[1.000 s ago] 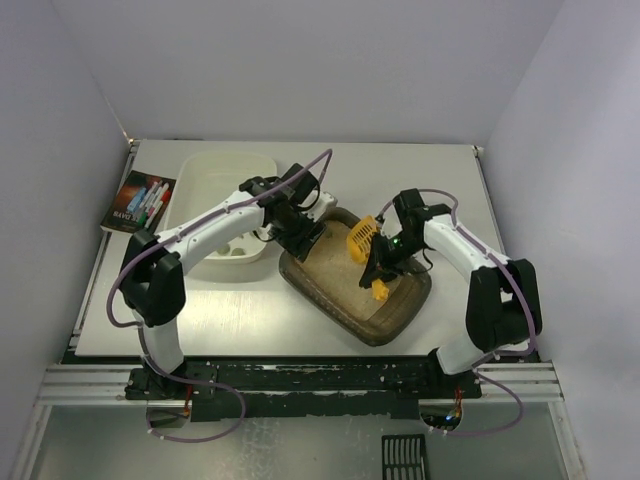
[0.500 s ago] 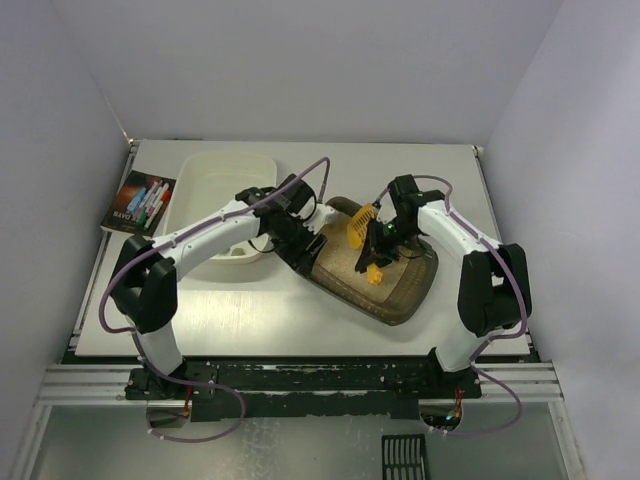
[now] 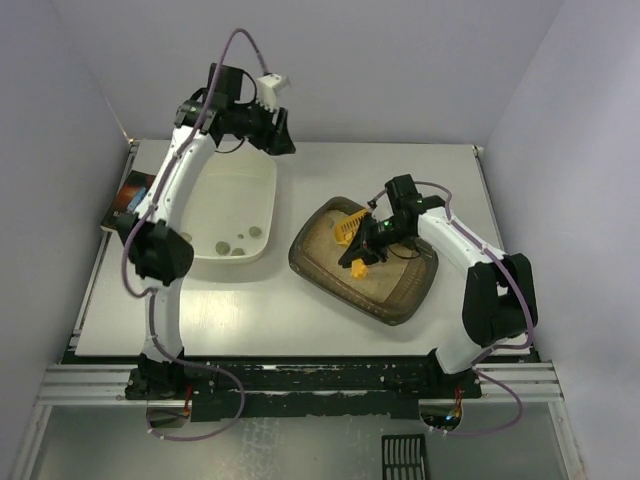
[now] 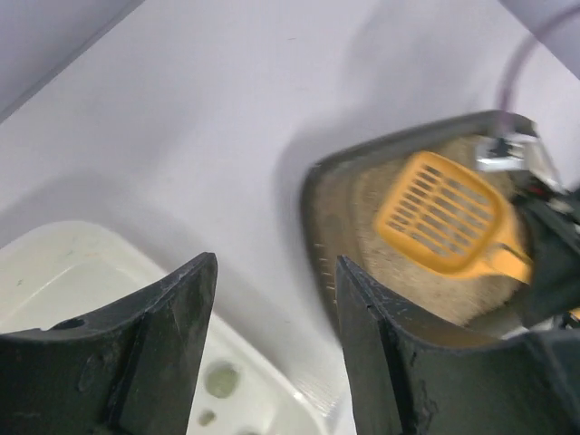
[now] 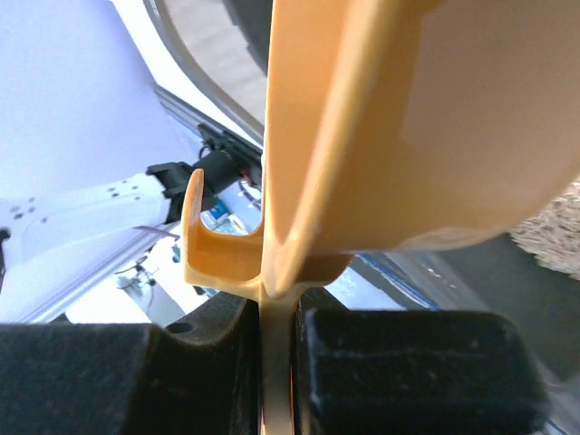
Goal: Clean the litter box
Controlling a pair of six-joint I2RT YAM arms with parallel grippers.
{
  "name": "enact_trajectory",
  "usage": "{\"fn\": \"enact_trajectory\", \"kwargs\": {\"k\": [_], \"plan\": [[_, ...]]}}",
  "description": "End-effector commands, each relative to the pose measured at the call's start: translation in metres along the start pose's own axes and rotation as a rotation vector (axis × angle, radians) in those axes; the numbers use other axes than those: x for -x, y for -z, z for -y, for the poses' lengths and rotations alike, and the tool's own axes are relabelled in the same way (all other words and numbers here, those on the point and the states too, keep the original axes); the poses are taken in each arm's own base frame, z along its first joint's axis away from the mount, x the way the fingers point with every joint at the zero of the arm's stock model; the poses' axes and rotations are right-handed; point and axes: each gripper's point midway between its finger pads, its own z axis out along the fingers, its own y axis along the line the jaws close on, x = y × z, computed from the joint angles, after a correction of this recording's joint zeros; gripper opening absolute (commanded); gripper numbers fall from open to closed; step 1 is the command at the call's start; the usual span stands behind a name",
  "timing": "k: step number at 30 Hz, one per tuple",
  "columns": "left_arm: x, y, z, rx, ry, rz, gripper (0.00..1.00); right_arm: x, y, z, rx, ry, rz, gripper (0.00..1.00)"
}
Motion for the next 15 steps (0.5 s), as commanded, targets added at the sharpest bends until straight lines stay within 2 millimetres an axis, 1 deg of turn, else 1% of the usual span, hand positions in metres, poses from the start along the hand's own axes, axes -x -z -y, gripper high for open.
{"fn": "enact_trajectory", "kwargs": {"k": [1,3,4,6,9,11,15], "plan": [[-0.067,-0.049,-0.031,-0.131,0.184,-0.164,0.65,0.006,-0.004,-0.034,0.092,-0.067,-0.021,0.00],[-0.073,-0.065,-0.041,-0.112,0.211,-0.149,0.66,0.010,-0.011,-0.029,0.028,-0.082,-0.034,0.00],[-0.076,-0.074,-0.045,-0.098,0.218,-0.140,0.66,0.013,-0.013,-0.032,0.012,-0.069,-0.042,0.00],[-0.088,-0.089,-0.050,-0.074,0.226,-0.148,0.66,0.016,-0.019,-0.031,-0.036,-0.063,-0.048,0.00],[-0.095,-0.107,-0.047,-0.064,0.223,-0.149,0.66,0.026,-0.020,-0.030,-0.099,-0.054,-0.007,0.00],[-0.096,-0.116,-0.046,-0.042,0.221,-0.144,0.66,0.031,-0.020,-0.029,-0.125,-0.053,0.007,0.00],[-0.094,-0.131,-0.039,-0.032,0.229,-0.119,0.67,0.028,-0.018,-0.018,-0.190,-0.049,-0.009,0.00]]}}
